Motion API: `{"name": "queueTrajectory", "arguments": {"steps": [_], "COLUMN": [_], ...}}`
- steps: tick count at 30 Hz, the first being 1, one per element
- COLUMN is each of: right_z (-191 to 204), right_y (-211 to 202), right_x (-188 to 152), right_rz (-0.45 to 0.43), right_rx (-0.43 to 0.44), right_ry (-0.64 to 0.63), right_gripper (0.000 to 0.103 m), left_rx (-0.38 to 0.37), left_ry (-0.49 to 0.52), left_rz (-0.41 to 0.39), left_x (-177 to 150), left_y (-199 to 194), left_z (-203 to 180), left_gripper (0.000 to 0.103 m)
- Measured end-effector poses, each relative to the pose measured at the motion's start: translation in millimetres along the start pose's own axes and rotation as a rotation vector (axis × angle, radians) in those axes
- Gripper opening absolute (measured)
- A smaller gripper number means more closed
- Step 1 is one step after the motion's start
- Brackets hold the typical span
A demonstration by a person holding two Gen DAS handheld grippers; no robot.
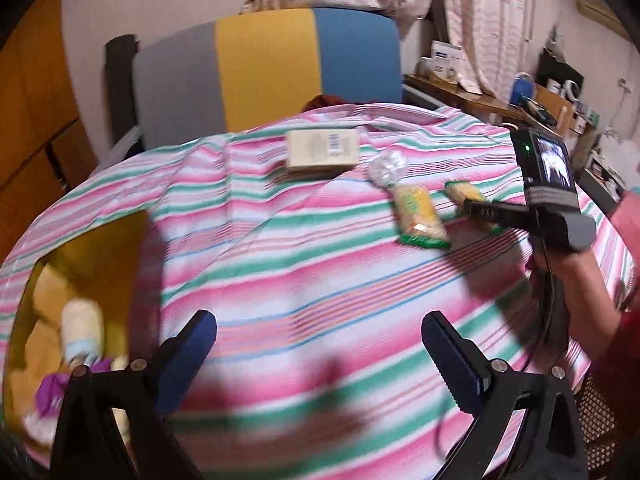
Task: Organize objects
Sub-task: 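Move the right tool to the WEIDAN biscuit packs and grasp one, then grasp the second WEIDAN biscuit pack with the left tool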
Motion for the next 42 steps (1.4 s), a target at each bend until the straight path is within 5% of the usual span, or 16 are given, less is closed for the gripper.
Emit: {"name": "queueTrajectory", "arguments": {"steps": [10, 17, 22, 23, 27, 42], "right_z": [-15.8, -20.1, -19.5, -19.0, -15.5, 21.3], "right_y": [-10.3, -9.7, -8.7, -8.7, -8.3, -22.7], "right_x": [-13.5, -16.3, -17.2, -17.1, -17.1, -10.0], "right_rz": [-0.024, -0.028, -0.027, -0.028, -0.027, -0.126], "right_rx": [-0.101, -0.127, -0.161, -0.166, -0.194, -0.126], "right_ry": [0.081, 0.102, 0.101, 0.097, 0.073, -0.110], "right_gripper": [0.050, 0.050, 0.050, 0.050, 0.050, 0.043], "left_rx": [-0.044, -0.101, -0.042, -0.052, -0.051, -0.078], "left_ry": [0.096, 0.057, 0.138, 0.131, 0.083, 0.107], "left_rz": [0.058, 0.102, 0.098, 0.110, 0.098, 0.053], "left_x": [45.8, 62.6, 54.5, 53.1, 54.8, 21.9], "left_y": [86.7, 138.2, 164.1, 166.8, 165.8, 126.9], "left_z": [-65.5, -91.5, -95.3, -93.4, -82.8, -59.2], "left_gripper": [0.103, 0.103, 0.099, 0.087, 0.063, 0.057]}}
Point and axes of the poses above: each gripper's, at about its wrist camera, not at the fingertips, and y roughly the way its jaws point, z to its left, x to its top, the point moved 4 cm from there along y, roughly the way its jaws point, and after that the axes turned 9 degrees about -y, right-handed, at the moved point
